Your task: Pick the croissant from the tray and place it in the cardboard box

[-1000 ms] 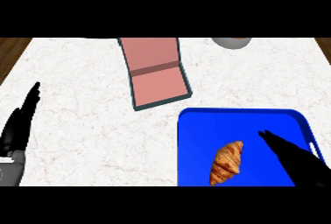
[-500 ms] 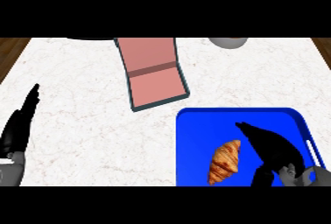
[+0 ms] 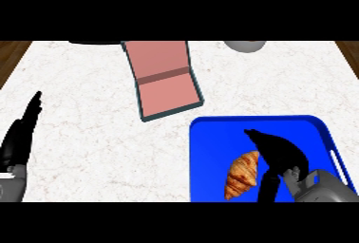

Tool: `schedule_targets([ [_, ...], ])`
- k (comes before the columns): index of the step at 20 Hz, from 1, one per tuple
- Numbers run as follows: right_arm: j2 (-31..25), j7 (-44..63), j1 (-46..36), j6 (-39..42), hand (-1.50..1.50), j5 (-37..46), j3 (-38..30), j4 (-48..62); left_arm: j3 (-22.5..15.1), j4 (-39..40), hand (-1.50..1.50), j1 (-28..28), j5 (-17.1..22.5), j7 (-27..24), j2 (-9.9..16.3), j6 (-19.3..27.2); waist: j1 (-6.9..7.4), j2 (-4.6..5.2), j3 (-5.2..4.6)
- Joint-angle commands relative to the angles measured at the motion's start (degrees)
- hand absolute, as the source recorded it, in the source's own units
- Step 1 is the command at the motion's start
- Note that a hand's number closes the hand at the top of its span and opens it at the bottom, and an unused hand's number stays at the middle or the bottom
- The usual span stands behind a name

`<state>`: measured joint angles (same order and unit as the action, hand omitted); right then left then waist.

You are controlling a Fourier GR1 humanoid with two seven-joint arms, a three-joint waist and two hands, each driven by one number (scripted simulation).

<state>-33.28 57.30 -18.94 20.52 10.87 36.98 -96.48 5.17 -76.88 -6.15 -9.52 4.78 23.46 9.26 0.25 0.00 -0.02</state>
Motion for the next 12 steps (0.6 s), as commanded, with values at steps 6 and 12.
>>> schedule_targets([
  [6,7.57,7.06,1.30,7.26,-1.50,1.01,-3.11,-4.93,3.13,-0.19,0.00,-0.70,-0.36,0.18,1.05,-2.93,-0.22,-0.07,0.00],
  [12,12.21,5.92,0.15,7.99,-1.50,4.19,-2.92,-2.44,2.58,1.63,0.00,1.20,-1.98,-2.61,-2.82,-1.31,-0.18,-0.01,-0.01],
])
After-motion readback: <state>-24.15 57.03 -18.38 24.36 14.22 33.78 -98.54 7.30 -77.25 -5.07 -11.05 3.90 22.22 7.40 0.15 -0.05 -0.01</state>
